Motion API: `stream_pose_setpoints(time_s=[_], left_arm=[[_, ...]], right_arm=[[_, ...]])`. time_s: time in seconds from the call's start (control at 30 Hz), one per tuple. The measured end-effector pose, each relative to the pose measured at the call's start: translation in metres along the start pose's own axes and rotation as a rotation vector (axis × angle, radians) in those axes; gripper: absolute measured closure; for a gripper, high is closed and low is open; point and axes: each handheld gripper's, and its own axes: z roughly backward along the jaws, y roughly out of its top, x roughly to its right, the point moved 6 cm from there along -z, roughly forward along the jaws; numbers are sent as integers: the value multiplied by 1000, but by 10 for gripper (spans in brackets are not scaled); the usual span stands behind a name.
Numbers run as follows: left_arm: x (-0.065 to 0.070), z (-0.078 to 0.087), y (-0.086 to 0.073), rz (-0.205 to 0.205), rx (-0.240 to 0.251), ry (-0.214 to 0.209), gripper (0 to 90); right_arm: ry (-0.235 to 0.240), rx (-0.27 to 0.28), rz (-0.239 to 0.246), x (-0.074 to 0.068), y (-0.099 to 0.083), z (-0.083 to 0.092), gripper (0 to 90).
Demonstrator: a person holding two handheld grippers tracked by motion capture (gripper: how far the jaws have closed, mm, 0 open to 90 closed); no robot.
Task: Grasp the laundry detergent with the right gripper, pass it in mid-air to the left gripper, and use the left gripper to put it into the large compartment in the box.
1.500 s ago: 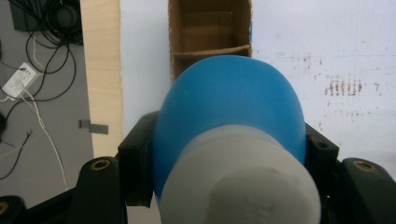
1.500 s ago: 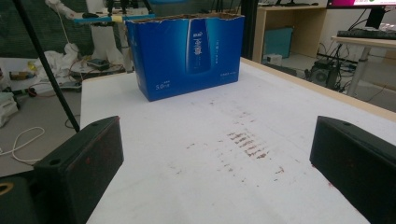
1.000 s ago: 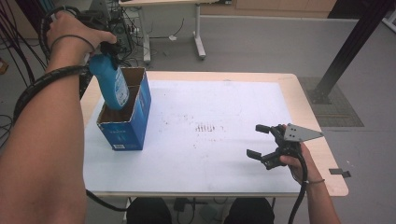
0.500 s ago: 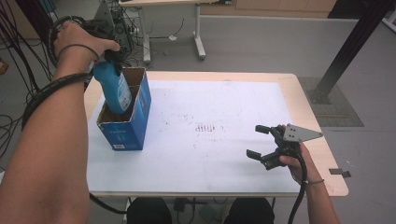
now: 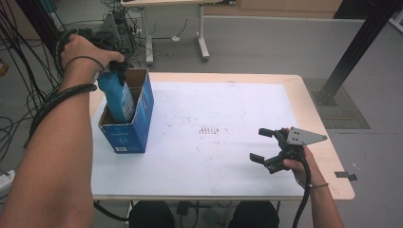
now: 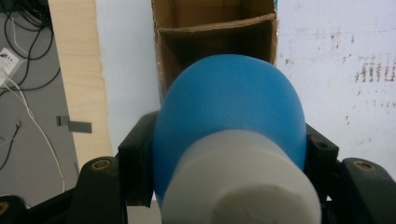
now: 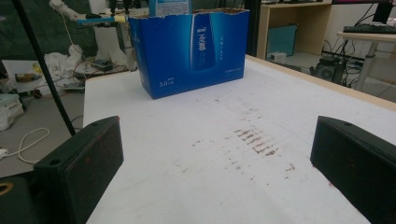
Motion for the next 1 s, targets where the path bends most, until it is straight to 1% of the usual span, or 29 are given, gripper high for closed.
stream_pose_setpoints(time_s=[0.17, 0.2, 0.43, 0.67, 0.73, 0.87, 1.0], left_arm=[[0, -13, 1, 0, -13, -8, 373], [0, -13, 1, 0, -13, -8, 373], [2, -28, 3, -8, -34, -11, 374], [2, -41, 3, -11, -39, -22, 374], [2, -45, 3, -6, -41, -26, 374], [2, -50, 3, -6, -50, -21, 374], [2, -55, 2, -6, -47, -10, 374]], right_arm=[[0, -1, -2, 0, -1, 0, 24], [0, -1, -2, 0, -1, 0, 24], [-1, -2, -5, 0, -3, 1, 24], [-1, -5, -3, 0, -2, 0, 24], [-1, -7, -4, 1, -2, 0, 24], [0, -9, -5, 0, -2, 0, 24], [0, -7, -5, 0, -3, 0, 24]])
